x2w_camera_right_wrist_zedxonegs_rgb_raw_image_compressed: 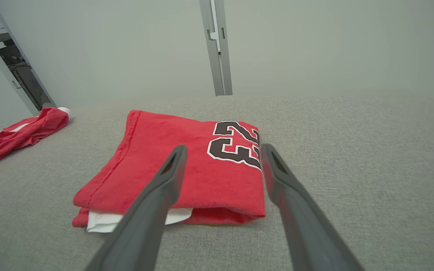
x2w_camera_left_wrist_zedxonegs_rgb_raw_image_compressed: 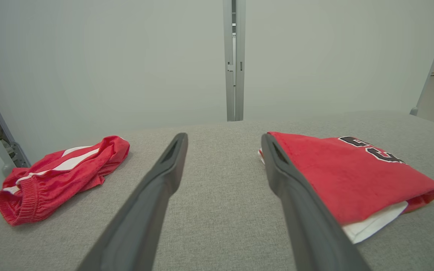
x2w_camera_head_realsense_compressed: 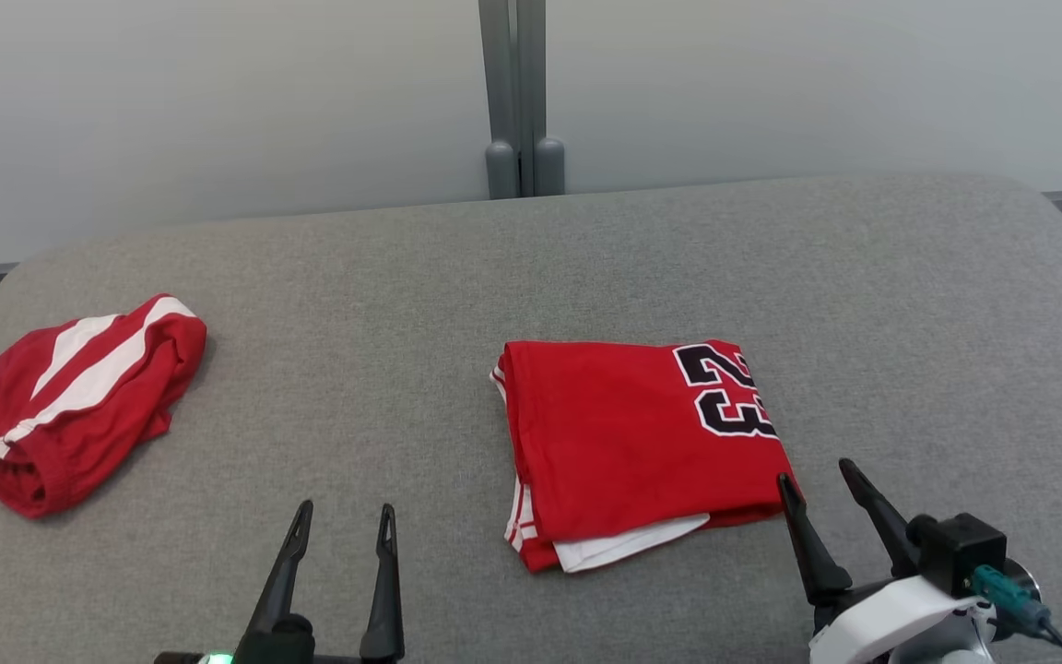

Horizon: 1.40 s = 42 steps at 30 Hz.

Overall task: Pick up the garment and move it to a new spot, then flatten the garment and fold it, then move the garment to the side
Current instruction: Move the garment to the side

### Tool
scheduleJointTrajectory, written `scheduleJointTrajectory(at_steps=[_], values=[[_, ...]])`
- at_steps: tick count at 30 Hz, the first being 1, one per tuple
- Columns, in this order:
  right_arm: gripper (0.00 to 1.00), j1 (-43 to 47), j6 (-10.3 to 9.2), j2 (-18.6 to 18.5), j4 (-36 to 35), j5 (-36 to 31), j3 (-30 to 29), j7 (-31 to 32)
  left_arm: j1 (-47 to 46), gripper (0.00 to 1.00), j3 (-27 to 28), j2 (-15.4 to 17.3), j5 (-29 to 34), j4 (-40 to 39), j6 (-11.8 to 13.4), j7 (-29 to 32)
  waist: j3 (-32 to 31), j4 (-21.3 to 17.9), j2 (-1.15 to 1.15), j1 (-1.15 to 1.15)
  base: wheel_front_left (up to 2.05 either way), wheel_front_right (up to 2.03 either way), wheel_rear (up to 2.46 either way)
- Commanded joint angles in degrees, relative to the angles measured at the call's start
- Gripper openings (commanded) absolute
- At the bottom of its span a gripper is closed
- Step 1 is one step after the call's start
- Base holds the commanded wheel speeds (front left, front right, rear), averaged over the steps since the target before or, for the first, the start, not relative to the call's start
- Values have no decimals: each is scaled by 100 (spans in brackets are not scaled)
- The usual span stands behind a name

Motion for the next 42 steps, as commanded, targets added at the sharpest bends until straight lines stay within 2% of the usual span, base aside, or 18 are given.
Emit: scheduleJointTrajectory(at_steps=[1,5,11,16,21,25,28,29,31,32,42], values=[[100,-174,-9,-90,79,157,52,-16,-136,100,-18,9,20,-17,-28,0,130,83,0,0,0,0,0],[100,-634,-9,-396,409,792,271,-16,-335,100,-144,9,36,-68,-39,0,446,203,0,0,0,0,0],[100,-1524,-9,-1094,827,2125,776,178,-746,100,-289,8,-7,-137,-21,0,1103,350,0,0,0,0,0],[100,-2103,-8,-1702,834,3486,1124,835,-1089,100,-427,9,-35,-145,-14,0,1588,453,0,0,0,0,0],[100,-2379,-7,-2185,618,4803,1407,1769,-1372,100,-552,9,-45,-147,-12,0,1952,557,0,0,0,0,0],[100,-2430,-7,-2450,347,5448,1602,2245,-1540,100,-650,9,-66,-171,17,0,2160,615,0,0,0,0,0],[100,-2457,-7,-2593,284,5651,1748,2425,-1614,100,-705,9,-75,-155,44,0,2251,624,0,0,0,0,0],[58,-2446,-7,-2583,284,5786,1811,2529,-1637,100,-718,9,-78,-153,56,-1,2283,618,0,0,0,0,0],[13,-2441,-9,-2600,256,5931,1887,2638,-1677,100,-739,9,-81,-140,52,0,2331,610,0,0,0,0,0],[0,-2443,-10,-2626,242,5971,1907,2648,-1691,100,-746,9,-79,-138,55,0,2351,606,0,0,0,0,0],[0,-3027,-11,-3320,-109,5698,1916,2217,-1971,100,-772,9,124,-338,-21,0,2843,333,0,0,0,0,0]])
